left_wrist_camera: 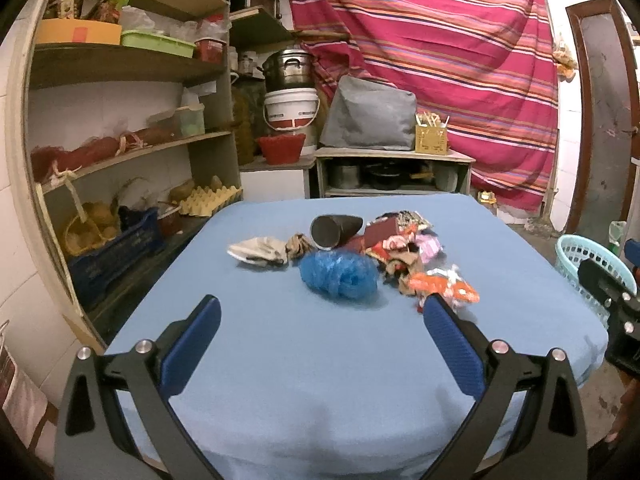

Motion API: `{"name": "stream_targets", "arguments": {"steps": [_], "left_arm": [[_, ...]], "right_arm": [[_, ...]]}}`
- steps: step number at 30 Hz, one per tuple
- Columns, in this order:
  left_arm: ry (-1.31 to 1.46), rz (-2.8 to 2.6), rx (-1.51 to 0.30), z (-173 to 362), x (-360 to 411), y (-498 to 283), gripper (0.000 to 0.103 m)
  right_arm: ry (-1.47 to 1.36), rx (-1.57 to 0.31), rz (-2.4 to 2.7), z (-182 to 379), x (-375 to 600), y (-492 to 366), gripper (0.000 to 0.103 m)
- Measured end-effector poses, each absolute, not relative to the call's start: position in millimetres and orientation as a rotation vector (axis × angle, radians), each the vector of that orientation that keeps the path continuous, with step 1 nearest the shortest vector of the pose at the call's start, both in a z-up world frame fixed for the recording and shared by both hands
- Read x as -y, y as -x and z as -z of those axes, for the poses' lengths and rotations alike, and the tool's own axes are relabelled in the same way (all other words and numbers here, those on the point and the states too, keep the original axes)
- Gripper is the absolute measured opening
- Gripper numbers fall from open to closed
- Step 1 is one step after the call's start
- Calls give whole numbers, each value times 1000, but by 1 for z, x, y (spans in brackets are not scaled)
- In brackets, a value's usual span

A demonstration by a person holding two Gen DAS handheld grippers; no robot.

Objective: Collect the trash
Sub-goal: 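Grasp the orange-and-clear plastic bag with the right tool while the left tool approaches the blue bag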

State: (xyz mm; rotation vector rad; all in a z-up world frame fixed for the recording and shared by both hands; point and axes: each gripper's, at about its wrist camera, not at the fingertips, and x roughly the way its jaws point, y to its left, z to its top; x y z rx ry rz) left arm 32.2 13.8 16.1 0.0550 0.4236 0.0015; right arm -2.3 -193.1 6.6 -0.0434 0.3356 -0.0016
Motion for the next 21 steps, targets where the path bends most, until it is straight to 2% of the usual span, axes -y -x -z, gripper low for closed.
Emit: {"name": "stream_targets", "arguments": {"steps": [13,21], "left_arm": [[-74,-41,-427,-37,-44,-126,99],[-93,-71,-507,4,-69,-170,99]], "right_arm": [[78,-489,-82,2,166,-103,99],[95,-680,-139,54,145,-157,99]]}}
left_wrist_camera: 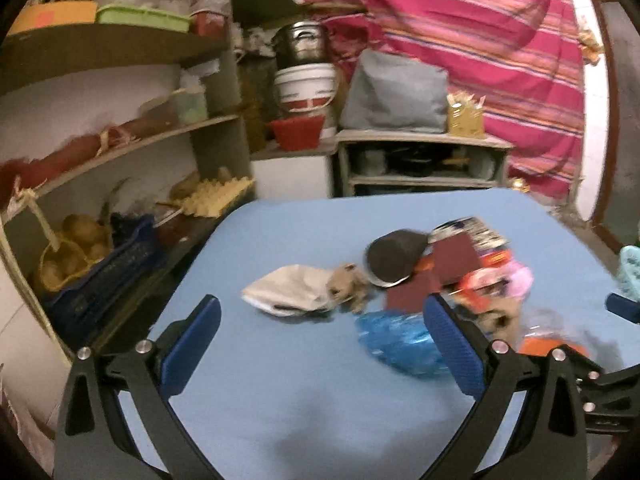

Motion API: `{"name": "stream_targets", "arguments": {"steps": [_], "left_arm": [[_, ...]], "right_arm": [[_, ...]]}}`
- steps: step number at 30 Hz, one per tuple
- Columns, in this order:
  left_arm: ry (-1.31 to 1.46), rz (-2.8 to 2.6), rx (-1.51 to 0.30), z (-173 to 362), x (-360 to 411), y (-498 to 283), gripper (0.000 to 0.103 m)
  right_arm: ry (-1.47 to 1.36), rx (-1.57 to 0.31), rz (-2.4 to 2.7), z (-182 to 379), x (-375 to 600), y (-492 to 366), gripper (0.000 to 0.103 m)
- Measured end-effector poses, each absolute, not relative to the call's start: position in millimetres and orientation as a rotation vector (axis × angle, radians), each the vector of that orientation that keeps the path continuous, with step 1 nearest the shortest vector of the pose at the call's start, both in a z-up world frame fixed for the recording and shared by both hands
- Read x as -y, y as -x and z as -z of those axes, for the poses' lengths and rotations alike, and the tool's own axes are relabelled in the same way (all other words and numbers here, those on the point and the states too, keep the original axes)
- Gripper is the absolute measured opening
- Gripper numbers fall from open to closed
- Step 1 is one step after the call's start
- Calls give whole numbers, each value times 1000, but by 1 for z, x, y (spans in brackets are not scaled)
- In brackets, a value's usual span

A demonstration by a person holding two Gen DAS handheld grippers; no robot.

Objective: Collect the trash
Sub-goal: 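Grasp the orange-and-clear plastic bag with the right tool while the left tool approaches the blue bag, then close the left tool on the blue plastic bag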

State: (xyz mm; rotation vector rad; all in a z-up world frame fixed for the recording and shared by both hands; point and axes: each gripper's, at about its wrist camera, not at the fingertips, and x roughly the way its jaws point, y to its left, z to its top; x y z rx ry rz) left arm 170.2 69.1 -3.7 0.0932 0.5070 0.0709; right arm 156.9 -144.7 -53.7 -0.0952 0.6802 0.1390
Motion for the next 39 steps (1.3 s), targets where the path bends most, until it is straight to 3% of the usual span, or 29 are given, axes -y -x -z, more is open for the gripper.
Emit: {"name": "stream_targets", "arguments": {"steps": [10,13,15,21,27,39], "left_arm": [[-98,-76,-598,24,-84,-191,99],[-105,-45,-595,23,-77,-189,99],[-101,-31,-595,21,-74,-189,99],[-97,-10,-604,18,-63,-189,99],[-73,-1,-606,15,-57,-189,99],[-63,56,-605,12,-27,-187,99]], "right_arm": [[74,-749,-90,74,149,-183,97],[120,-760,-92,75,148,-188,79],[121,-782,-103,78,148,-191,60],[103,-790,-134,75,160,-191,29],[109,-762,-155,63,172,-183,20],[57,-665,-102,25,229,-174,20]]}}
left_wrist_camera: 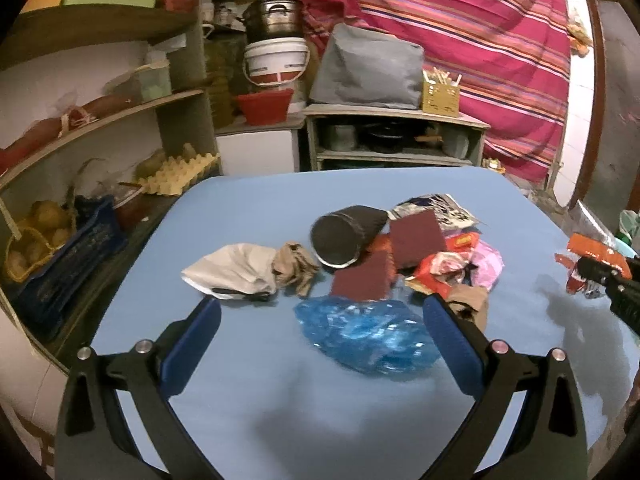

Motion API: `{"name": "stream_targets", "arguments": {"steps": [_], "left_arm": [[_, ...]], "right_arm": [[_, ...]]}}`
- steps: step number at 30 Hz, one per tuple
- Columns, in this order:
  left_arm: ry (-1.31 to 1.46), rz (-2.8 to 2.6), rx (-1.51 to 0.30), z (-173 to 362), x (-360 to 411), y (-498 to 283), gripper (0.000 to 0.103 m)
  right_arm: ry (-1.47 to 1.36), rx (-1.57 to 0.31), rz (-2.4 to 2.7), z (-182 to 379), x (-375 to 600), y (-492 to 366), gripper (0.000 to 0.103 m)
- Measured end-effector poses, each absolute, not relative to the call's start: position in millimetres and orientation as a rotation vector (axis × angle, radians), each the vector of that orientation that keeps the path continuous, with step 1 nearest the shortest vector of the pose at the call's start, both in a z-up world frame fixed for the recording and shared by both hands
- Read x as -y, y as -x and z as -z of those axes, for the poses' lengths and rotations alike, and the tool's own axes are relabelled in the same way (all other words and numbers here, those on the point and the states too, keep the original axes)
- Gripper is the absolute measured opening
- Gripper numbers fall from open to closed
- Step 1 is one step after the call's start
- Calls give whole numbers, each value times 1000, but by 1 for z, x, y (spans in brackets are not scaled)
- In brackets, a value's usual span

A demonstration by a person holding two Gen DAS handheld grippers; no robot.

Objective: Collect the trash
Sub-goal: 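Close the left tool on the blue plastic bag, then carry both bags over the light blue basket while the left tool opens, dropping the blue bag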

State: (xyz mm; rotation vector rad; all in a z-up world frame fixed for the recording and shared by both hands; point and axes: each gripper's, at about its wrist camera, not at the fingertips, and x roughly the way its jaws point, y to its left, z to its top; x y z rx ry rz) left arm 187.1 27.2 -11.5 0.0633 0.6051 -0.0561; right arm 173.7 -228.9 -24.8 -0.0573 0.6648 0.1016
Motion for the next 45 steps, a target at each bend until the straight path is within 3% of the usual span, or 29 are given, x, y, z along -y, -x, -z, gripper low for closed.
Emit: {"name": "stream_targets", "arguments": {"steps": [11,14,17,19,25,32,45], "left_arm": [[-48,164,-710,38,9,-207,99],[-56,150,-728,43,14,-209,95],[-78,156,-738,47,15,-209,76],[-109,156,-767,54,14,-210,50],[-120,141,-778,59,2,-213,20],[-105,117,-677,13,1,-194,18],[-156,239,-524,-69,93,-182,18]], "right_arm": [[-27,-685,-100,29,260,-166,20],[-28,-685,-96,29,265,-165,20],[-21,-678,-84,27,270,-163,20],[-33,-673,-78,25,274,-163,20],[-56,-622,-54,10,292,-158,20],[-136,-539,-22,-18,338,-144,20],[-187,-501,92,-39,421,-116,20]]}}
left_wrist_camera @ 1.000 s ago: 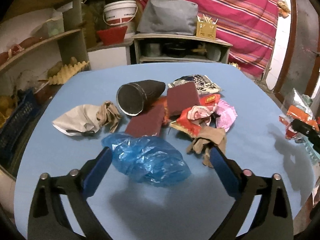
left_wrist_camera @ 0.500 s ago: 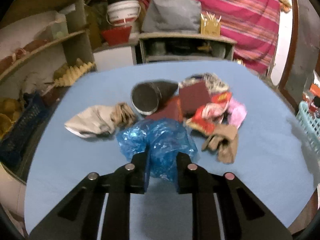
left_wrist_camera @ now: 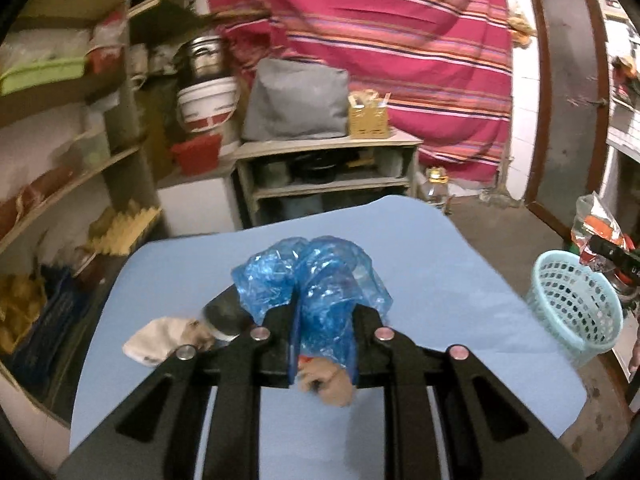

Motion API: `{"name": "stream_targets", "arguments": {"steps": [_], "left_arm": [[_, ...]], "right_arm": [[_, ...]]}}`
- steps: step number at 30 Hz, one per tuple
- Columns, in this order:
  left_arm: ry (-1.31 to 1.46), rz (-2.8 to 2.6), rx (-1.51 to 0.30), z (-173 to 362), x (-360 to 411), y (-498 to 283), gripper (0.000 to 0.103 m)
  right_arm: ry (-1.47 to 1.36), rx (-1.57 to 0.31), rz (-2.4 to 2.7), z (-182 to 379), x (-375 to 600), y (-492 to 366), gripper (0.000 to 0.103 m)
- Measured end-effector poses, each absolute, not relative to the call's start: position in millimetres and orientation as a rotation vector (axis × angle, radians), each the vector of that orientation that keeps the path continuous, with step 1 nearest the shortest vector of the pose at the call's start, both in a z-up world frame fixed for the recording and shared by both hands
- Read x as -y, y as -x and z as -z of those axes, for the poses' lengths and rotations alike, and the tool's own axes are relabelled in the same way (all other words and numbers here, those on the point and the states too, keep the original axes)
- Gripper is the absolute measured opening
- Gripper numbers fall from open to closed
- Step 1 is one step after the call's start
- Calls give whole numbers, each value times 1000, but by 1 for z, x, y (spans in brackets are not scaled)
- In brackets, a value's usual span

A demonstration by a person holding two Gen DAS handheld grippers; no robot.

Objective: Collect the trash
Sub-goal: 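Carry both bags over the light blue basket while the left tool opens, dropping the blue bag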

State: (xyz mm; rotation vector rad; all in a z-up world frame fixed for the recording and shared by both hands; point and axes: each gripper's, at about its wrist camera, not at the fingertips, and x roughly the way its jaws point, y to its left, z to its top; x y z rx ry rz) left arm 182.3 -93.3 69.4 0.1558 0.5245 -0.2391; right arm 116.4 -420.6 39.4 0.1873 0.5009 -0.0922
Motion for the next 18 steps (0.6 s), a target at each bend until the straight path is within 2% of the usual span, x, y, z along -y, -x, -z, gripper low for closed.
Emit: {"name": "stream_targets", "arguments": {"steps": [5,10,18], "left_arm": [[-147,331,-523,-81,152,-189,18],[-138,457,-537,-88,230,-199,18],[-161,635,-589,-63,341,-195,18]], "right_arm": [[-169,-509,129,-56,450,-106,20],[-154,-600,182,-53,492,-104,20],[-245,-621,236,-34,537,-89,20]]}}
